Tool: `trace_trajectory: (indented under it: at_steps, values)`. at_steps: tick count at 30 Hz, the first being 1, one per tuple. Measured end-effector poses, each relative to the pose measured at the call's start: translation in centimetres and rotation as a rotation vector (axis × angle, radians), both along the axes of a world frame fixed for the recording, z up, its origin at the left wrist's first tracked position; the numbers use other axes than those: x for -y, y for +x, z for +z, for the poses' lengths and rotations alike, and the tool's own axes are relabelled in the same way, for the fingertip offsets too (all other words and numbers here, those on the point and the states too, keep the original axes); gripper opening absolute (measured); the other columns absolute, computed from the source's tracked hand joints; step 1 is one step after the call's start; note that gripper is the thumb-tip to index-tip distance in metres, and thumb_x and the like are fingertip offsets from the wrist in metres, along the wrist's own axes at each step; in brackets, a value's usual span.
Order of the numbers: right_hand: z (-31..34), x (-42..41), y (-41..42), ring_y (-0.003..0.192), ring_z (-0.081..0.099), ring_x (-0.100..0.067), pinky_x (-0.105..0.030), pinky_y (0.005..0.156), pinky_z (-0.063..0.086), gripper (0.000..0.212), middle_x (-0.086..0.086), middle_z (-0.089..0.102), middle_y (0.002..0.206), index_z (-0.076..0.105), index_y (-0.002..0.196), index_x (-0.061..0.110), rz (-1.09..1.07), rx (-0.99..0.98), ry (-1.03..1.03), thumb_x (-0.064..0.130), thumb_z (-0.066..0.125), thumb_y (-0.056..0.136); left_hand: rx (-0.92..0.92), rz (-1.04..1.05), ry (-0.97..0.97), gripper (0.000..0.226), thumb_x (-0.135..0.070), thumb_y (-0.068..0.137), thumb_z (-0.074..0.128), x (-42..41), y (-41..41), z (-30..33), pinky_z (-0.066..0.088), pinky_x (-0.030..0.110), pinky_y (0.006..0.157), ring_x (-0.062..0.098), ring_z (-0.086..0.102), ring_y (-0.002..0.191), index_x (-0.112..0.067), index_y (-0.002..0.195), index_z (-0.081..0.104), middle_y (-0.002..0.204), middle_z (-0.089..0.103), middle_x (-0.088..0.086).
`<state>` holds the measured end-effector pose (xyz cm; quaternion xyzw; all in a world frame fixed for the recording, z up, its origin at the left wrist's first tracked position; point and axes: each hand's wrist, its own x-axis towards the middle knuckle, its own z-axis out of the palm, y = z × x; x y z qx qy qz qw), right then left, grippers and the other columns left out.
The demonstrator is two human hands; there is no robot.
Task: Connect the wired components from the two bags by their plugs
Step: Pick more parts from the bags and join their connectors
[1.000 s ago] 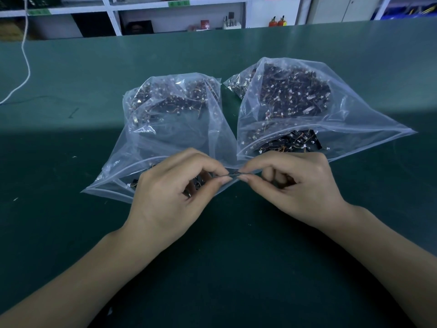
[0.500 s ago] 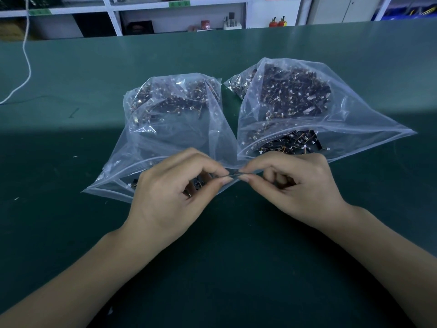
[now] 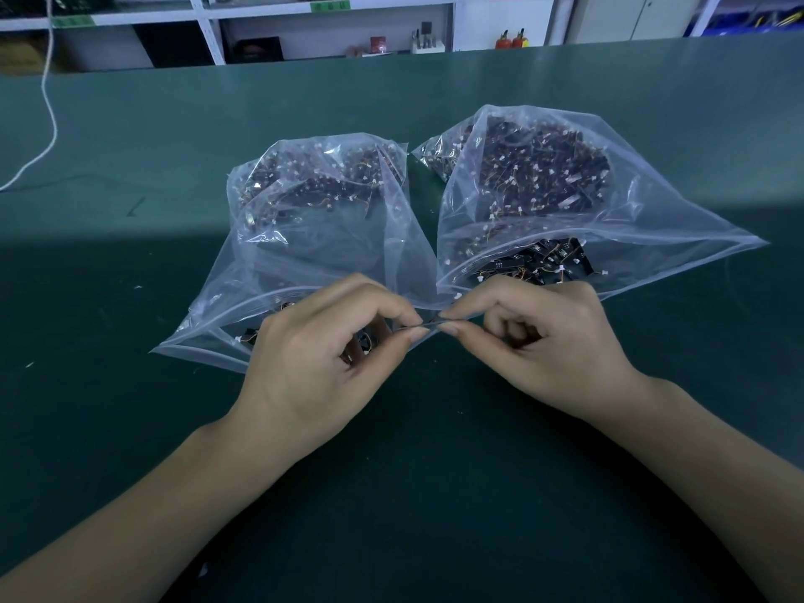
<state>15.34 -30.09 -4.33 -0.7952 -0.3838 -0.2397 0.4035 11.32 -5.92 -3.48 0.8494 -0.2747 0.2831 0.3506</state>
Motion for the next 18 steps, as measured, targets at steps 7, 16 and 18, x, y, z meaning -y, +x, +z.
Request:
trace_trajectory:
  at_steps: [7, 16, 18]
  values:
    - [0.0, 0.2, 0.1, 0.045, 0.033, -0.006, -0.009, 0.057, 0.027, 0.011, 0.009, 0.040, 0.054, 0.075, 0.094, 0.010, 0.000, -0.061, -0.056, 0.020, 0.075, 0.098, -0.009, 0.024, 0.035, 0.012, -0.029, 0.100, 0.077, -0.2, 0.1, -0.1, 0.058, 0.035, 0.062, 0.008, 0.070, 0.080, -0.017, 0.097, 0.078, 0.093, 0.070, -0.012]
    - [0.1, 2.8, 2.5, 0.047, 0.046, -0.013, -0.034, 0.052, 0.046, 0.009, 0.007, 0.053, 0.054, 0.075, 0.098, 0.018, -0.245, -0.119, -0.119, 0.026, 0.075, 0.099, -0.008, 0.122, 0.146, 0.044, -0.039, 0.108, 0.061, -1.1, 0.7, 0.1, 0.055, 0.047, 0.074, 0.026, 0.072, 0.085, -0.014, 0.073, 0.067, 0.079, 0.069, -0.004]
    - [-0.1, 3.3, 3.0, 0.049, 0.051, -0.015, -0.040, 0.057, 0.052, 0.009, 0.004, 0.057, 0.054, 0.074, 0.097, 0.019, -0.322, -0.145, -0.122, 0.027, 0.074, 0.100, -0.042, 0.122, 0.207, 0.037, -0.040, 0.107, 0.060, -1.1, 0.9, 0.1, 0.051, 0.040, 0.091, 0.019, 0.069, 0.098, -0.017, 0.081, 0.071, 0.095, 0.071, -0.009]
